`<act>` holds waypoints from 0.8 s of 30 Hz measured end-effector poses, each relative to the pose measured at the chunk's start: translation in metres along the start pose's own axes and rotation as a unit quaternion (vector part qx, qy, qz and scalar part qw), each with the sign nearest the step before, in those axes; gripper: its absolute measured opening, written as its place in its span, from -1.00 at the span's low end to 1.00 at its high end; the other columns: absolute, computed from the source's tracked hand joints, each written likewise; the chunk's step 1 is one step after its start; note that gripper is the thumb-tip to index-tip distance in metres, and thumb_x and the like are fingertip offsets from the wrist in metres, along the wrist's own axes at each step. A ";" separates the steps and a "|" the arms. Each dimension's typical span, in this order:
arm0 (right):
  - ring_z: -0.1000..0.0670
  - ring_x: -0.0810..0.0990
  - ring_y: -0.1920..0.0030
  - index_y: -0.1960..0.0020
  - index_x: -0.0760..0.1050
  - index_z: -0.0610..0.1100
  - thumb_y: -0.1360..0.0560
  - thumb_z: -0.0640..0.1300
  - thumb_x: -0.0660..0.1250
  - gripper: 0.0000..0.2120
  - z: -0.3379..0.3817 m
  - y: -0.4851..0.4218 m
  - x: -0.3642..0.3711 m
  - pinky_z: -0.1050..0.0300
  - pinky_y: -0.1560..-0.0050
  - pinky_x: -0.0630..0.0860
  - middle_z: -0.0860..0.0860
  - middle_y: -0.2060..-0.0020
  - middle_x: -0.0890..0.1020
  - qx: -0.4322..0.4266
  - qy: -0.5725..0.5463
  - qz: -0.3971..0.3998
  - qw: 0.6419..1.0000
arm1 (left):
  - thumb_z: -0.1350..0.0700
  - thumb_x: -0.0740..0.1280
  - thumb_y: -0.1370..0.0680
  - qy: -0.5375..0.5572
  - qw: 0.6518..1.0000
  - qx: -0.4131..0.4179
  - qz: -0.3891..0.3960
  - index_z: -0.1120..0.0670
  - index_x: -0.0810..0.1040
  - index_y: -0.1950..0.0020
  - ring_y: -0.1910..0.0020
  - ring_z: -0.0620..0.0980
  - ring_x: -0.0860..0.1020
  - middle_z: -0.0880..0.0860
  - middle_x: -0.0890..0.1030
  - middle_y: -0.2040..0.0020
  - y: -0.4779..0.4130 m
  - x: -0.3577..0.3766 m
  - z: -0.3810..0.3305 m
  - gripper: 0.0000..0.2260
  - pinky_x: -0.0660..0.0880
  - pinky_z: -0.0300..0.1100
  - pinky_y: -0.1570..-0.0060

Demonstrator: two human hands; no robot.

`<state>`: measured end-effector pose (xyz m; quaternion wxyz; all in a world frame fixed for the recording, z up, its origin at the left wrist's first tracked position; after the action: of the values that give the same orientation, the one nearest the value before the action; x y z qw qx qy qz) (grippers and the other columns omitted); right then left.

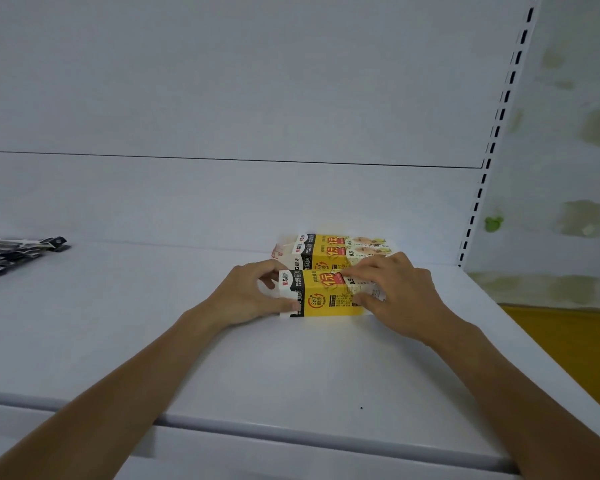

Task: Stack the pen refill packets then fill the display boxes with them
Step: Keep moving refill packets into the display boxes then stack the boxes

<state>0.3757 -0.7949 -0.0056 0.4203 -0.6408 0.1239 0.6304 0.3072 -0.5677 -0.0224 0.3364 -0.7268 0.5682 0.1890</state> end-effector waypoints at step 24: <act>-0.01 0.12 -0.43 -0.43 0.24 -0.12 -0.50 -0.12 0.30 -0.47 0.183 -0.062 -0.001 0.28 -0.30 0.09 -0.02 -0.44 0.21 -0.172 -0.190 -0.038 0.966 | 0.14 0.35 -0.50 -0.192 0.935 -0.160 -0.253 0.00 0.56 -0.10 0.02 -0.05 0.51 0.05 0.57 -0.07 0.162 -0.150 0.055 -0.81 0.35 -0.25 0.00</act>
<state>0.2895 -0.6297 0.0460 0.3434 -0.5763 -0.0928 0.7358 0.1166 -0.4449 -0.0068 0.3552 -0.8407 0.2523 0.3216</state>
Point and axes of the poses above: each hand's wrist, its own y-axis away from the middle knuckle, its own x-axis out of the palm, z = x × y, the point moved 1 cm from there along -y, towards the middle knuckle
